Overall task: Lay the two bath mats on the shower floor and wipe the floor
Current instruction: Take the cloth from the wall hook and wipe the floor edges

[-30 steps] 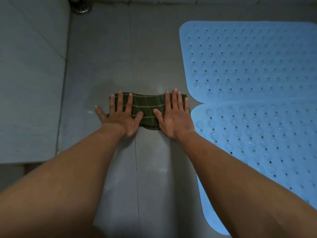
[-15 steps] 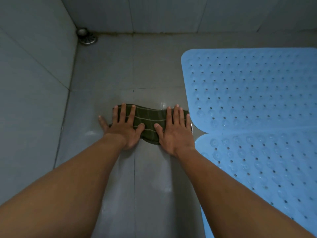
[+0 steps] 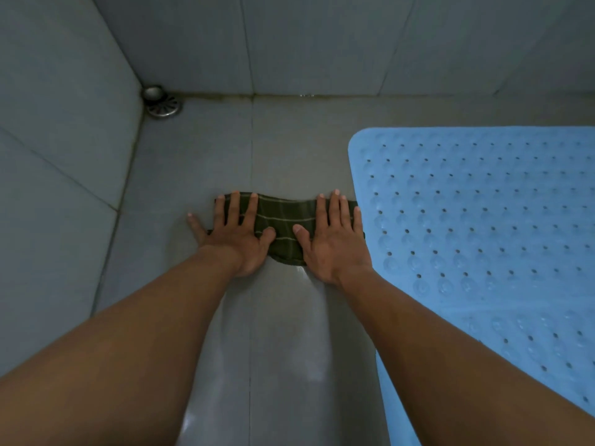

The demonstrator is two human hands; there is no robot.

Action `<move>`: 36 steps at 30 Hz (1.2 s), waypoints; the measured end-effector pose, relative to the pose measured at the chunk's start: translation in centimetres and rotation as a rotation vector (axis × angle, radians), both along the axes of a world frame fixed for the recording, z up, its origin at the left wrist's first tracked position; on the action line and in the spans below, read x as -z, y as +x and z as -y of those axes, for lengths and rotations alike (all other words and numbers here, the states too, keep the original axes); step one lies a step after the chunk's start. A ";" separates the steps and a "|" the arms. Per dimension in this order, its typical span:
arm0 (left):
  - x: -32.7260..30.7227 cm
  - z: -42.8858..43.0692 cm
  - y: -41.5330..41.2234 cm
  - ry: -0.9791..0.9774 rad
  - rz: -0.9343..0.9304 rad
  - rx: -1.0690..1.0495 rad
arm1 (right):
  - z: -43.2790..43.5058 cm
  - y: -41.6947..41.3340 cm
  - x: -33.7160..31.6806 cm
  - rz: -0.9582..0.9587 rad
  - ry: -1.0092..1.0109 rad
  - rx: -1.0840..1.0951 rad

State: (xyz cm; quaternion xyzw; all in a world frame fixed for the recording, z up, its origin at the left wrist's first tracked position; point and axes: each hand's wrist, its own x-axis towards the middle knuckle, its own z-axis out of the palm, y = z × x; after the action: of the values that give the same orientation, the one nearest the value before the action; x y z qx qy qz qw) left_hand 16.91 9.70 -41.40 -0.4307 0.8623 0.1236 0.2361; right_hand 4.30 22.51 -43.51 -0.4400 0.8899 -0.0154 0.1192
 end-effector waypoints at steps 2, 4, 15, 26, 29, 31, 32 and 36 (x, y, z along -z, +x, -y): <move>0.2 1.5 -1.6 -0.017 -0.018 -0.001 | 1.4 -1.2 0.0 0.001 -0.002 0.007; 0.3 3.2 -3.2 -0.019 -0.024 0.003 | 2.8 -2.2 0.1 0.016 0.008 0.012; 0.3 6.3 -5.3 0.023 -0.020 0.023 | 6.1 -4.5 -0.2 -0.010 0.017 0.007; 0.7 9.0 -7.8 -0.018 -0.039 -0.033 | 9.8 -8.6 0.0 0.043 0.061 -0.026; 0.9 10.5 -8.8 -0.046 -0.036 -0.023 | 10.7 -9.5 0.4 0.035 0.052 -0.041; 0.9 11.1 -9.2 -0.055 -0.028 -0.012 | 11.3 -10.1 0.4 0.039 0.055 -0.039; 0.8 11.4 -9.4 -0.055 -0.030 -0.010 | 11.6 -10.4 0.4 0.042 0.052 -0.039; 0.8 12.8 -10.5 -0.059 -0.034 -0.003 | 12.6 -11.8 0.3 0.049 0.039 -0.066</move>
State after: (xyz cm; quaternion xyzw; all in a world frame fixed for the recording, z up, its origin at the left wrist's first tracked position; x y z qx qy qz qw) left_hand 6.40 -3.10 -42.25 -0.4367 0.8688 0.1058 0.2082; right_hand -7.53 9.93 -43.78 -0.4663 0.8718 -0.0048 0.1502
